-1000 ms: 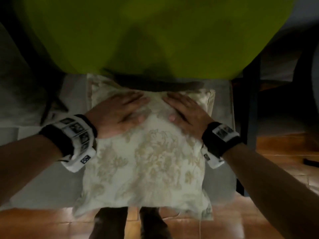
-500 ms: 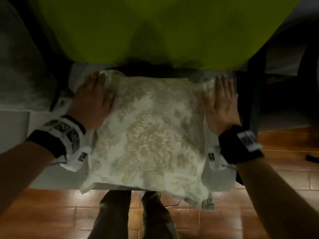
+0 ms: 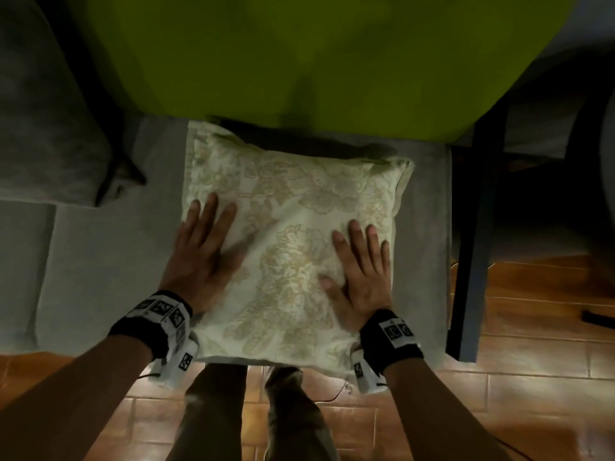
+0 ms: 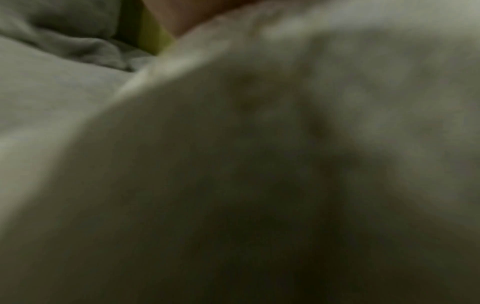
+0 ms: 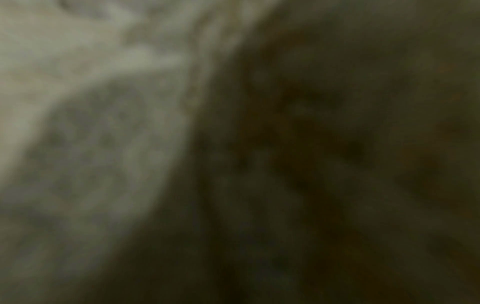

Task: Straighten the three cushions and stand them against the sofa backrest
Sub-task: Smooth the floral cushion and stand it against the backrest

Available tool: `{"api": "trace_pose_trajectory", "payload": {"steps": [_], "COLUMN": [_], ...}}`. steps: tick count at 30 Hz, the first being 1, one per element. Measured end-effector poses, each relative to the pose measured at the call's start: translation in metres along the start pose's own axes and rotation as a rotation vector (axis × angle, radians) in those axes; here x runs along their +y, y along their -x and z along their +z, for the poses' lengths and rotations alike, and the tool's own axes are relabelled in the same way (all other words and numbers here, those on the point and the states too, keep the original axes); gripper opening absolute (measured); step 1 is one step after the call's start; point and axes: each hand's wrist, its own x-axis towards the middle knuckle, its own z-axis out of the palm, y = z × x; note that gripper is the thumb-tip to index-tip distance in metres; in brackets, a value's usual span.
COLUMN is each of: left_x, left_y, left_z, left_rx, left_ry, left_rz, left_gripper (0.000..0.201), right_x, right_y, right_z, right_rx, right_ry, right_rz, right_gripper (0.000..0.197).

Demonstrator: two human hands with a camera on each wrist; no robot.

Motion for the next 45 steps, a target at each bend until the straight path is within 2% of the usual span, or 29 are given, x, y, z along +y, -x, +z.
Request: {"api": "trace_pose_trajectory", "payload": {"steps": [3, 6, 8, 10, 12, 14, 15, 16, 18, 19, 20, 21, 22, 24, 27, 30, 34, 38, 41, 43, 44, 45], "left_x": [-0.015, -0.027, -0.034, -0.042, -0.049, -0.039, -0.03, -0.014, 0.02, 0.032, 0.039, 0.043, 0.041, 0.027, 0.0, -0.019, -0.035, -0.032, -0.024, -0.03, -0.036, -0.042], "left_y": [0.005, 0.006, 0.004, 0.001, -0.009, -0.022, -0.03, -0.039, -0.062, -0.075, -0.088, -0.099, -0.109, -0.122, -0.128, -0.136, -0.152, -0.165, -0.178, -0.186, -0.19, -0.195], "left_z": [-0.004, -0.008, -0.011, -0.019, -0.029, -0.053, -0.067, -0.081, -0.099, -0.099, -0.095, -0.088, -0.08, -0.067, -0.063, -0.059, -0.049, -0.051, -0.064, -0.073, -0.076, -0.079], "left_rx": [-0.033, -0.101, -0.134, -0.161, -0.103, 0.056, 0.133, 0.171, 0.129, 0.053, -0.059, -0.178, -0.279, -0.427, -0.533, -0.596, -0.593, -0.58, -0.591, -0.509, -0.449, -0.387], "left_ry": [0.245, 0.32, 0.388, 0.385, 0.312, 0.219, 0.186, 0.156, 0.059, -0.003, -0.075, -0.151, -0.219, -0.251, -0.072, -0.012, -0.038, -0.038, 0.105, 0.066, 0.022, 0.045], "left_rz": [-0.153, -0.206, -0.252, -0.303, -0.326, -0.302, -0.266, -0.163, 0.205, 0.394, 0.527, 0.586, 0.584, 0.437, 0.143, -0.02, -0.086, -0.15, -0.268, -0.244, -0.216, -0.228], "left_gripper": [0.07, 0.068, 0.065, 0.068, 0.084, 0.09, 0.089, 0.084, 0.074, 0.069, 0.065, 0.061, 0.058, 0.056, 0.064, 0.077, 0.083, 0.08, 0.076, 0.088, 0.084, 0.07], "right_x": [0.012, 0.022, 0.026, 0.04, 0.06, 0.073, 0.072, 0.068, 0.051, 0.044, 0.036, 0.03, 0.027, 0.033, 0.058, 0.078, 0.089, 0.091, 0.096, 0.103, 0.107, 0.11], "right_y": [0.002, 0.003, 0.007, 0.014, 0.014, 0.002, -0.012, -0.029, -0.072, -0.093, -0.111, -0.124, -0.133, -0.14, -0.143, -0.148, -0.158, -0.162, -0.163, -0.162, -0.161, -0.16], "right_z": [0.004, 0.006, 0.002, -0.004, -0.021, -0.052, -0.072, -0.092, -0.117, -0.119, -0.115, -0.105, -0.094, -0.075, -0.061, -0.053, -0.047, -0.05, -0.055, -0.064, -0.07, -0.074], "right_rx": [0.042, 0.16, 0.113, -0.032, -0.117, -0.092, -0.06, -0.021, 0.039, 0.022, -0.035, -0.125, -0.231, -0.401, -0.485, -0.568, -0.516, -0.494, -0.411, -0.279, -0.244, -0.235], "right_ry": [-0.13, -0.385, -0.611, -0.736, -0.679, -0.468, -0.361, -0.276, -0.168, -0.131, -0.107, -0.089, -0.075, -0.072, -0.17, -0.139, -0.097, -0.051, -0.014, 0.032, 0.041, 0.006], "right_rz": [0.078, 0.186, 0.331, 0.486, 0.616, 0.591, 0.502, 0.381, 0.119, -0.001, -0.098, -0.154, -0.165, -0.092, 0.132, 0.284, 0.287, 0.348, 0.422, 0.483, 0.496, 0.521], "right_gripper": [0.075, 0.07, 0.065, 0.063, 0.07, 0.084, 0.085, 0.082, 0.073, 0.071, 0.071, 0.073, 0.076, 0.075, 0.074, 0.084, 0.101, 0.086, 0.076, 0.086, 0.093, 0.09]}}
